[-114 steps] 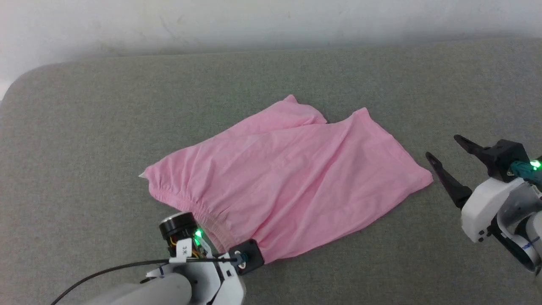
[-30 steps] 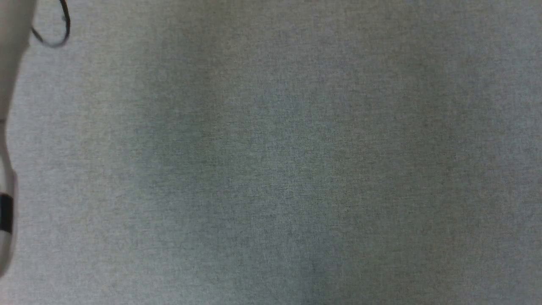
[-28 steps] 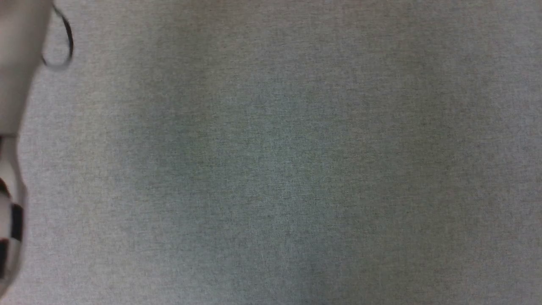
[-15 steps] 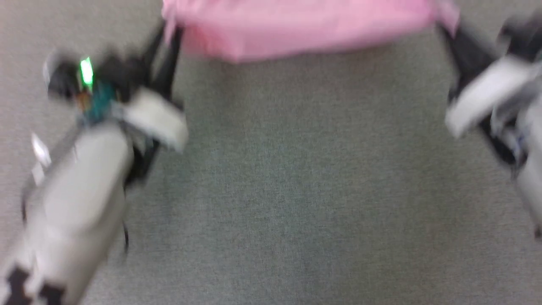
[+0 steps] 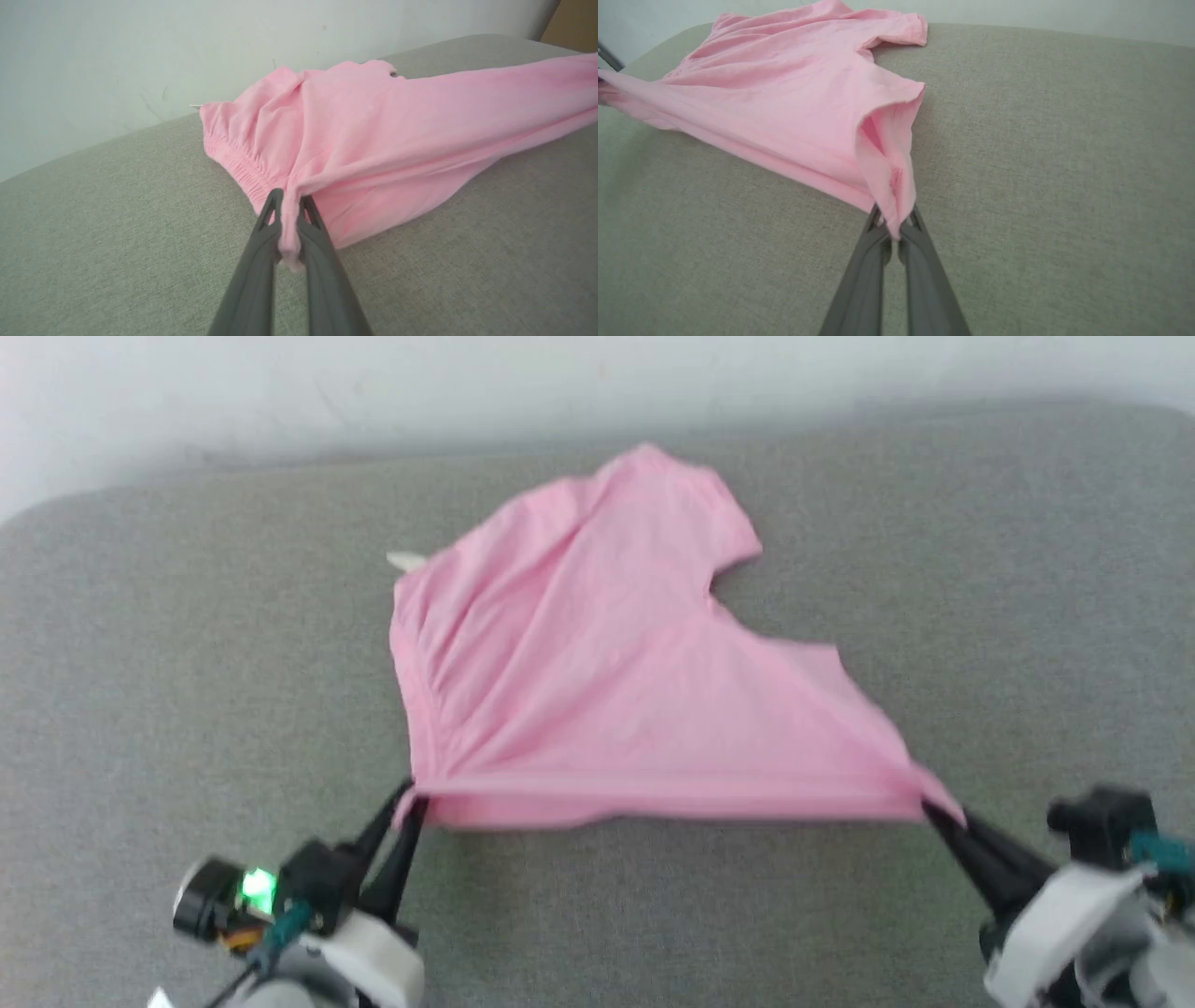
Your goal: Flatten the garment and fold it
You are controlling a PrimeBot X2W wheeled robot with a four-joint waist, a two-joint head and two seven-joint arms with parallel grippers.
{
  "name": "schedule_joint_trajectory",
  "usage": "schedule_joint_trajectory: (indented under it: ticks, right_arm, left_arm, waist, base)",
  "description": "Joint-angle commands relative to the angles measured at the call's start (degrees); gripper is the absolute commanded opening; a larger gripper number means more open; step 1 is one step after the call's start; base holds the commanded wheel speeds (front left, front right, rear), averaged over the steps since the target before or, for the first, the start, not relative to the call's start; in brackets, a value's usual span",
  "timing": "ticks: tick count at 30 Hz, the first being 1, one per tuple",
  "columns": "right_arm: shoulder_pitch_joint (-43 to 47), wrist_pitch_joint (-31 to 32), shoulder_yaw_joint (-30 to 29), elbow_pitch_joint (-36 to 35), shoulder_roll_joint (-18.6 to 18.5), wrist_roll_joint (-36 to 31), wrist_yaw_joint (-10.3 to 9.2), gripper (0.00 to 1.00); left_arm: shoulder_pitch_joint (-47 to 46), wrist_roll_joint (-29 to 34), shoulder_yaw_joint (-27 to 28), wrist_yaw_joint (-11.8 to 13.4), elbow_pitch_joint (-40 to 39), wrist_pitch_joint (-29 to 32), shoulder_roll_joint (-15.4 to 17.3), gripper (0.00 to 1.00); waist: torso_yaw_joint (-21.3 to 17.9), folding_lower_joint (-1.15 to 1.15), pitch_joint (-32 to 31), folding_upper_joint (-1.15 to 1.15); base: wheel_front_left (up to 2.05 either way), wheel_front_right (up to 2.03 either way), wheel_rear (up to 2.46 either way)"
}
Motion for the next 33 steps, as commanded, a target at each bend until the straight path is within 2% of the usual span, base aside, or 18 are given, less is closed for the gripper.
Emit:
schedule_joint_trajectory:
  ticks: [1, 8, 11, 14, 18, 22, 33]
  right_arm:
    - [3.64, 0.51, -1.69, -1.56, 0.13, -0.21, -0.13, 0.00]
    - [20.81, 4.51, -8.93, -10.86, 4.80, -3.30, -0.13, 0.00]
    - [24.48, 6.00, -12.57, -13.90, 7.05, -5.49, -0.13, 0.00]
    - [24.16, 7.13, -15.97, -15.99, 8.96, -7.28, -0.13, 0.00]
    - [18.23, 9.43, -17.04, -16.00, 10.12, -8.07, -0.13, 0.00]
    - [9.04, 11.31, -15.99, -13.03, 9.78, -9.08, -0.13, 0.00]
    - [-20.64, 14.74, -10.04, 2.25, 8.83, -10.10, -0.13, 0.00]
  left_arm:
    - [2.33, 0.35, -0.02, 1.00, -0.65, -0.27, 0.89, 0.00]
    - [10.90, -0.31, -1.28, 3.38, -4.35, 1.12, 3.03, 0.00]
    - [12.48, -0.77, -1.42, 3.94, -5.34, 1.40, 3.22, 0.00]
    - [11.89, -0.86, -1.08, 4.33, -6.03, 1.32, 2.99, 0.00]
    - [7.65, -0.83, -0.90, 3.03, -5.56, 1.29, 1.88, 0.00]
    - [1.78, -0.73, -0.91, 0.80, -3.01, 1.19, 0.43, 0.00]
    - [-14.73, 0.36, 0.75, -2.73, 5.69, 0.31, -3.92, 0.00]
  waist:
    - [0.52, 0.02, -4.84, -0.01]
    - [2.44, 0.02, -7.25, -0.01]
    - [3.32, 0.02, -7.37, -0.01]
    - [3.97, 0.02, -7.01, -0.01]
    - [4.57, 0.02, -5.51, -0.01]
    - [5.56, 0.02, -3.16, -0.01]
    - [9.65, 0.02, 7.61, -0.01]
  base:
    - [0.00, 0.00, 0.00]
    - [0.00, 0.00, 0.00]
    - [0.00, 0.00, 0.00]
    - [0.00, 0.00, 0.00]
    - [0.00, 0.00, 0.00]
    - [0.00, 0.00, 0.00]
    - [0.00, 0.00, 0.00]
